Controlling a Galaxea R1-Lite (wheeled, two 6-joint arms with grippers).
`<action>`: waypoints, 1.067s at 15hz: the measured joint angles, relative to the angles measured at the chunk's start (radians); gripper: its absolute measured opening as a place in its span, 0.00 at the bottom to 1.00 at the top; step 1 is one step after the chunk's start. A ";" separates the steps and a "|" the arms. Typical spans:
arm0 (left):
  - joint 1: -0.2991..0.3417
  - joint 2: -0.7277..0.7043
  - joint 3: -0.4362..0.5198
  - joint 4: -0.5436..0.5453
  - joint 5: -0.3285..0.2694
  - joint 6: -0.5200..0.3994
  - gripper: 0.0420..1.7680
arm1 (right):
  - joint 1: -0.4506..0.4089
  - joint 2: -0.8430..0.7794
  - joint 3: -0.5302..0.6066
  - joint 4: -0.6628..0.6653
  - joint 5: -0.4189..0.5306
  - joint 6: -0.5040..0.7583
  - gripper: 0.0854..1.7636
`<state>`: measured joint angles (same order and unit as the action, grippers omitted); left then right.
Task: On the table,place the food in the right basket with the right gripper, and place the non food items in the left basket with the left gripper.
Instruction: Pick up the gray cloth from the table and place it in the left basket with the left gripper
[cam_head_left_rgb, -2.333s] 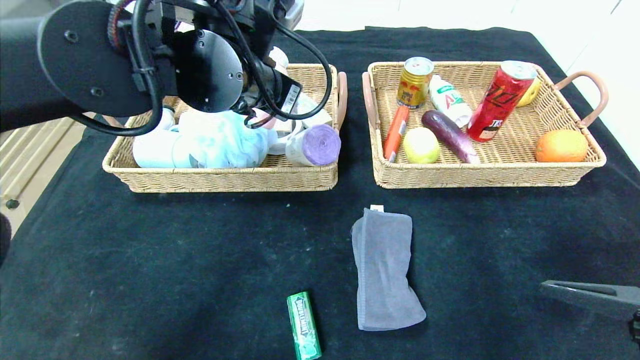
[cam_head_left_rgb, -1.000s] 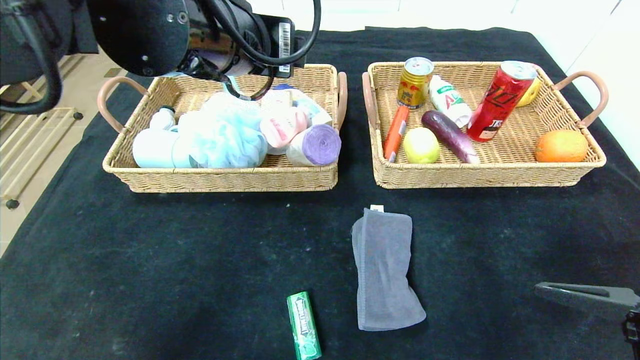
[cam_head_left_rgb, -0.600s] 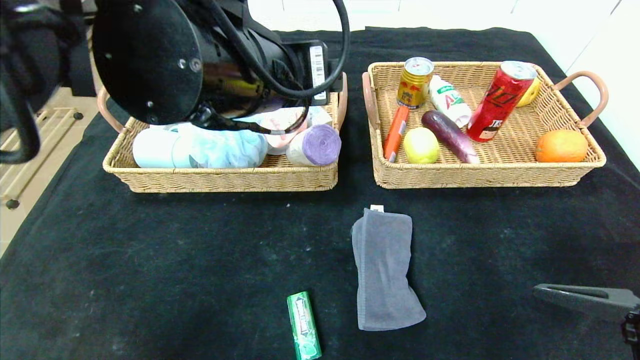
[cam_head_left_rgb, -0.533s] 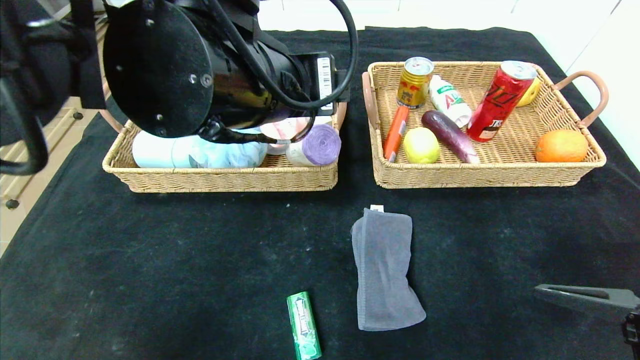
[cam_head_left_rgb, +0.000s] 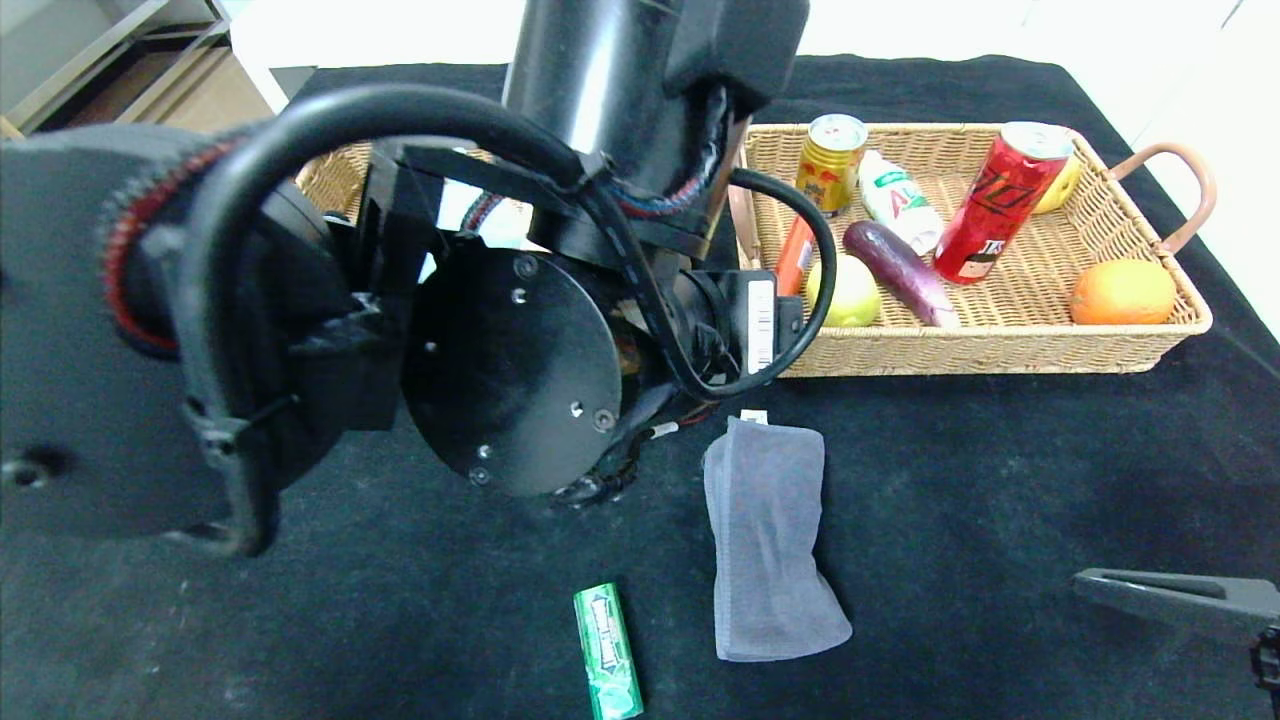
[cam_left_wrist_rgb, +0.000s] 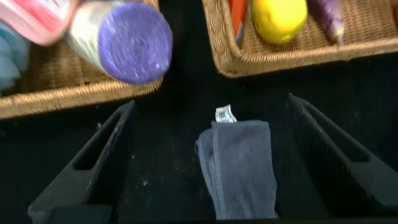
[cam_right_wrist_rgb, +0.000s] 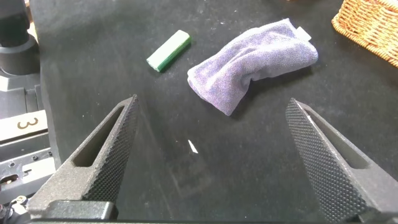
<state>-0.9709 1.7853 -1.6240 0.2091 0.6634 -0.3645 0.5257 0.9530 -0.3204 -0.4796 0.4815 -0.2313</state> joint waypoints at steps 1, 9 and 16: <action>-0.004 0.014 0.004 -0.005 0.012 -0.012 0.96 | 0.000 0.001 0.000 0.000 0.000 0.000 0.97; -0.048 0.115 0.019 0.000 0.033 -0.113 0.96 | -0.003 -0.024 0.007 -0.001 -0.001 -0.010 0.97; -0.068 0.142 0.052 0.004 0.063 -0.146 0.97 | -0.040 -0.069 -0.036 -0.004 -0.047 0.009 0.97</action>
<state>-1.0389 1.9272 -1.5717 0.2136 0.7260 -0.5102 0.4857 0.8843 -0.3560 -0.4834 0.4349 -0.2228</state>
